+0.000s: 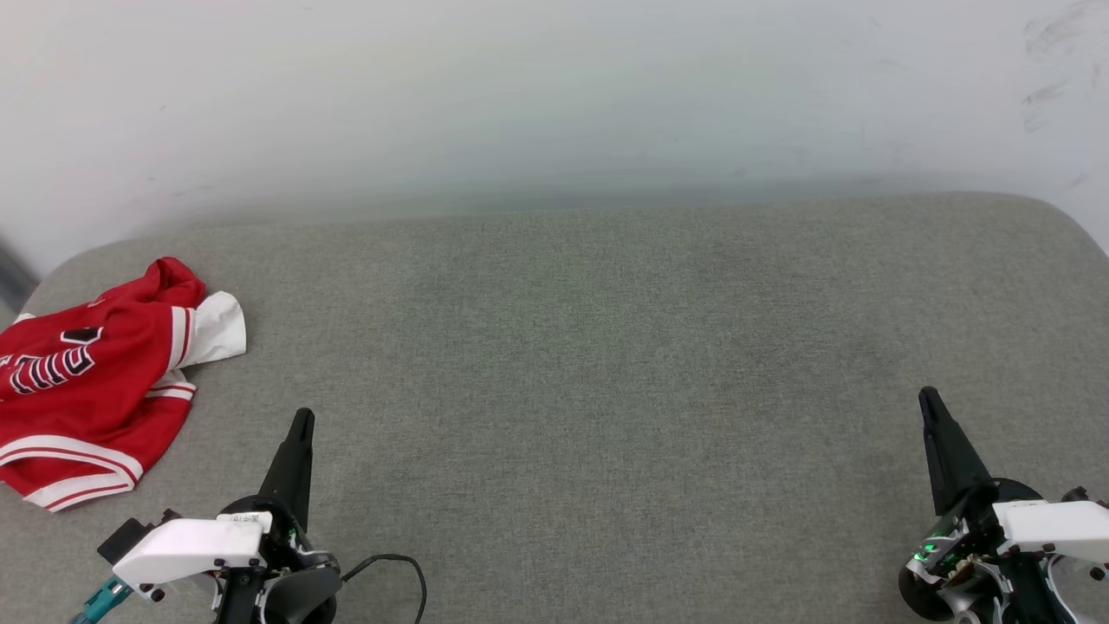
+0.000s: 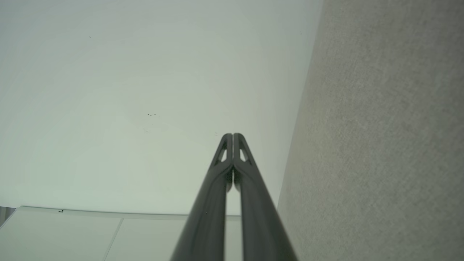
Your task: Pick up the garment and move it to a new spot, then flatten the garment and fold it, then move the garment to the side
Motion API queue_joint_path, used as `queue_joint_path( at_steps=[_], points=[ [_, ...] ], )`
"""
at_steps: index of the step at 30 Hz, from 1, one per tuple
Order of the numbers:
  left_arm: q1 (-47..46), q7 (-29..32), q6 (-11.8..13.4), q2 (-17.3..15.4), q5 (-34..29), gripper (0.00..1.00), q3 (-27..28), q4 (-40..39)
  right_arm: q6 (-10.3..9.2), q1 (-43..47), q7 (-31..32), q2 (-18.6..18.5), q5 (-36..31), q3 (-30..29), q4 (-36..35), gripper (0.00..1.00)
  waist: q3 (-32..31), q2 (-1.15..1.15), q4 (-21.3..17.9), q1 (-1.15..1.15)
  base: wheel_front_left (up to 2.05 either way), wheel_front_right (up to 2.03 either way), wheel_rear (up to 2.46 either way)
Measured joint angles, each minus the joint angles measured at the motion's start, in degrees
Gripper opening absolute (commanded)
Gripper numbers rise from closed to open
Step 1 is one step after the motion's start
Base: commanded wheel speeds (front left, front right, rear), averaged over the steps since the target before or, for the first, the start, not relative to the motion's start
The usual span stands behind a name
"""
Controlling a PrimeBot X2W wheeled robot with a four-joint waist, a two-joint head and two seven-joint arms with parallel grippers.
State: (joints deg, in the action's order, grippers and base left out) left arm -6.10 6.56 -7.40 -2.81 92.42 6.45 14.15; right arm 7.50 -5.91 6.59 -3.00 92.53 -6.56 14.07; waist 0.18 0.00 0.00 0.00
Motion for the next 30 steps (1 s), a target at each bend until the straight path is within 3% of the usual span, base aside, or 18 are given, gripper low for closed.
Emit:
queue_joint_path(
  at_steps=[30],
  points=[
    [0.0,0.0,0.0,0.0,0.0,0.0,0.0,0.0,0.0,0.0,0.0,0.0,0.0,0.0,0.0,0.0,0.0,0.0,0.0,0.0,0.0,0.0,0.0]
  ],
)
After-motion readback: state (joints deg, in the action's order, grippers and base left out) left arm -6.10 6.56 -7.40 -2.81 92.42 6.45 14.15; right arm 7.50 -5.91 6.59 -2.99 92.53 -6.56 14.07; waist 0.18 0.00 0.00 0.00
